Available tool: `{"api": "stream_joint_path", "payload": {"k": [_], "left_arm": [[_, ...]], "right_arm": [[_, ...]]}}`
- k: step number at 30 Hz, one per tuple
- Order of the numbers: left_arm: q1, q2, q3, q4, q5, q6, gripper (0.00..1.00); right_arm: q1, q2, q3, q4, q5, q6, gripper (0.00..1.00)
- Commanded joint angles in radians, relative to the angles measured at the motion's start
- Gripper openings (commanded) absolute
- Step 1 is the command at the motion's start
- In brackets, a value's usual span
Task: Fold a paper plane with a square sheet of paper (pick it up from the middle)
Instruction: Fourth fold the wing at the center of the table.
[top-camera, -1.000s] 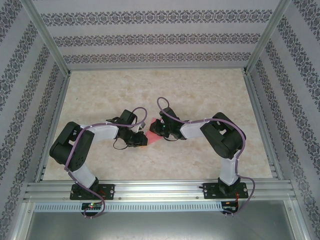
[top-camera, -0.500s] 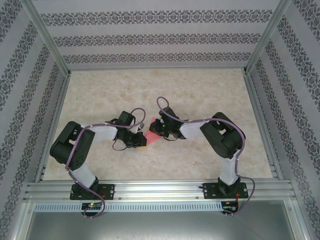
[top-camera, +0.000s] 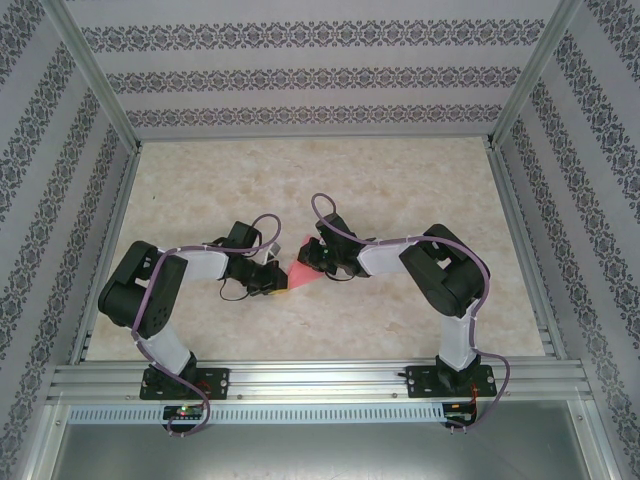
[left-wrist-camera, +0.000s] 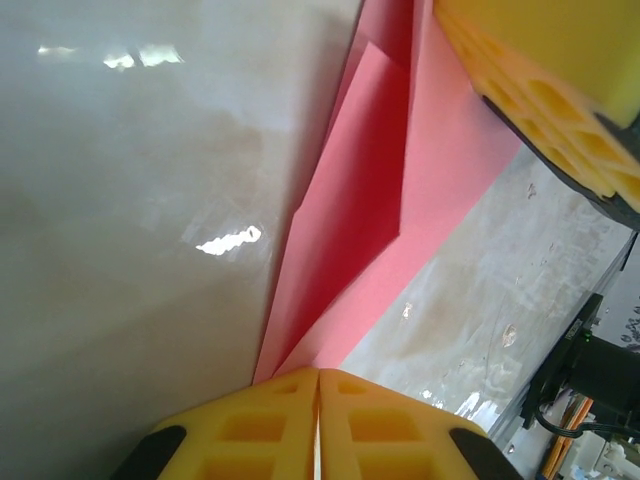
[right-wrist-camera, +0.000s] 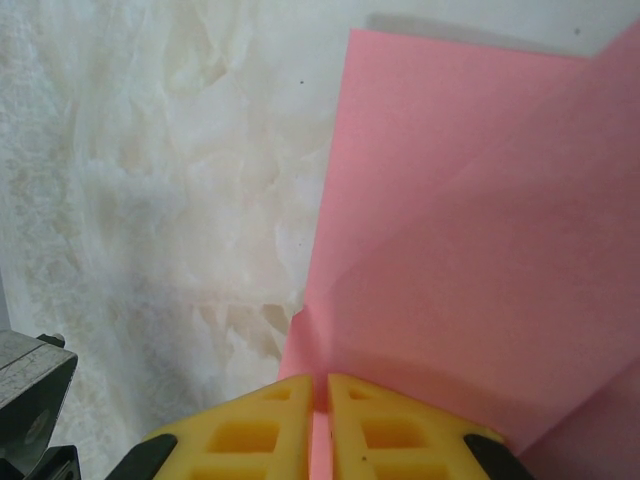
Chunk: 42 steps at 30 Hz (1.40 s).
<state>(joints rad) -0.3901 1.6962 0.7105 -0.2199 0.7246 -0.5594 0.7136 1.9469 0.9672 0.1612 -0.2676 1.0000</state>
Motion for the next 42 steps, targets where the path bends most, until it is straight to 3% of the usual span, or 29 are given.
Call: {"api": "stream_joint_path", "payload": {"k": [1, 5, 14, 31, 42], "left_arm": [[0.021, 0.008, -0.066, -0.124, -0.056, -0.039, 0.12], [0.024, -0.025, -0.089, -0.145, -0.039, -0.047, 0.12], [0.025, -0.273, -0.024, -0.133, 0.011, -0.098, 0.20], [0.008, 0.051, 0.112, 0.051, 0.092, -0.092, 0.23], [0.008, 0.110, 0.095, -0.156, -0.235, -0.018, 0.08]], "right_arm": [[0.004, 0.078, -0.026, -0.156, 0.077, -0.031, 0.14], [0.003, 0.079, -0.023, -0.156, 0.077, -0.030, 0.14], [0.004, 0.080, -0.012, -0.154, 0.071, -0.032, 0.14], [0.008, 0.081, -0.004, -0.147, 0.066, -0.020, 0.14], [-0.005, 0.030, 0.017, -0.120, 0.033, -0.040, 0.15]]}}
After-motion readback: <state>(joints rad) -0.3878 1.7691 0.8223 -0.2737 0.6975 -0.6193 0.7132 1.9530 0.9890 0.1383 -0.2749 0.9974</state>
